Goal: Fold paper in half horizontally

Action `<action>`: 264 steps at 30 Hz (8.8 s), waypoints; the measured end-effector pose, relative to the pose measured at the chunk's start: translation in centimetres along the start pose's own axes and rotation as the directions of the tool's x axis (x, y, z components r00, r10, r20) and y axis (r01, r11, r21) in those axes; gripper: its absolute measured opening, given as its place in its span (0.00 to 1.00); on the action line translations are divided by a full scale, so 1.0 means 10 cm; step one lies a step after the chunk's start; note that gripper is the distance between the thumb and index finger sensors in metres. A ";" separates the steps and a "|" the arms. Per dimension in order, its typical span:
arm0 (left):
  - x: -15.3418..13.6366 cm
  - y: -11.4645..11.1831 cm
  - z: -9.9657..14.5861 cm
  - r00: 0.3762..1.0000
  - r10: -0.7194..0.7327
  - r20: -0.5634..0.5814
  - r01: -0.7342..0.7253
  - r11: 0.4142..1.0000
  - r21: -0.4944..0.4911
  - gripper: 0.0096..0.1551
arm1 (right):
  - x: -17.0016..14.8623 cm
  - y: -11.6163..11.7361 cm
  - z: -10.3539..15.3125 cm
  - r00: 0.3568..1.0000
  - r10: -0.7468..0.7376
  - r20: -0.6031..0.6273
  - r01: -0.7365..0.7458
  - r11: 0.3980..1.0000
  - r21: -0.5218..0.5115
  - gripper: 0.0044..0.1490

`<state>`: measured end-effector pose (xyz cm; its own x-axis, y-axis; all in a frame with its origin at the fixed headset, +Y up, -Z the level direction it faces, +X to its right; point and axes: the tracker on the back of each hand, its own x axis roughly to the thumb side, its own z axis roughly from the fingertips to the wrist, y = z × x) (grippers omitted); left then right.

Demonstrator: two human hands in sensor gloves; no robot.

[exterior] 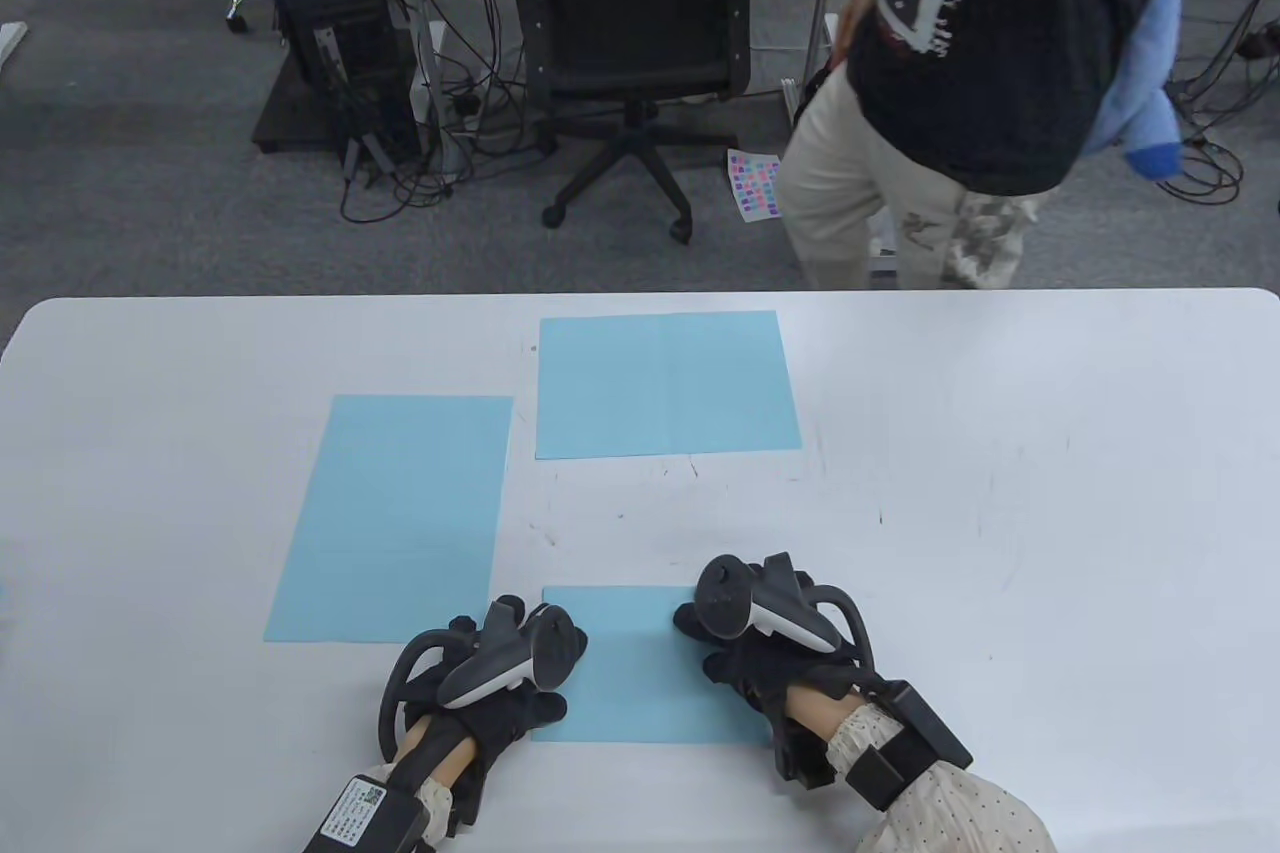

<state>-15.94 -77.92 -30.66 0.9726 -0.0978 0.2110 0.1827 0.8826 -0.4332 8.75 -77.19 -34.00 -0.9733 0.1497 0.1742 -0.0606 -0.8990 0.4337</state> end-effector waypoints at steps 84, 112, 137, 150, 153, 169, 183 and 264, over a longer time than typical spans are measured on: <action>0.74 0.34 -0.33 0.999 -0.033 0.034 0.035 0.996 -0.079 0.39 | -0.25 0.19 0.33 0.998 -0.006 0.061 0.003 0.999 0.048 0.41; 0.18 0.18 -0.25 0.990 0.090 -0.106 -0.098 0.992 -0.077 0.39 | -0.28 0.19 0.32 0.998 -0.025 0.061 0.021 0.998 0.054 0.40; 0.10 0.30 -0.20 0.984 0.084 -0.159 -0.087 0.996 -0.008 0.40 | -0.30 0.17 0.31 0.998 -0.040 0.053 0.038 0.999 0.034 0.36; 0.07 0.78 0.34 0.985 0.131 -0.109 -0.088 0.940 0.328 0.45 | -0.29 0.17 0.31 0.998 -0.027 0.048 0.025 0.999 0.036 0.37; 0.02 0.75 0.43 0.984 0.132 -0.117 -0.070 0.901 0.428 0.46 | -0.28 0.16 0.31 0.999 -0.025 0.047 0.023 0.999 0.035 0.37; -0.07 0.48 0.46 0.986 0.129 -0.104 -0.065 0.879 0.473 0.47 | -0.04 -0.13 0.14 0.996 -0.085 0.041 0.087 0.995 -0.054 0.39; -0.13 0.44 0.48 0.987 0.128 -0.099 -0.069 0.886 0.458 0.47 | 0.62 -0.05 -0.28 0.995 0.087 0.042 -0.088 0.996 0.031 0.51; -0.40 0.40 0.48 0.974 0.180 -0.139 -0.107 0.901 0.419 0.47 | -2.46 -0.56 0.03 0.452 -0.578 -0.680 0.260 0.814 -0.519 0.38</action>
<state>-19.78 -71.81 -29.01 1.0000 0.0001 0.0052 0.0002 0.9990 -0.0455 33.06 -75.73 -40.47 -0.5555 0.3073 -0.7727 -0.4175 -0.9067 -0.0605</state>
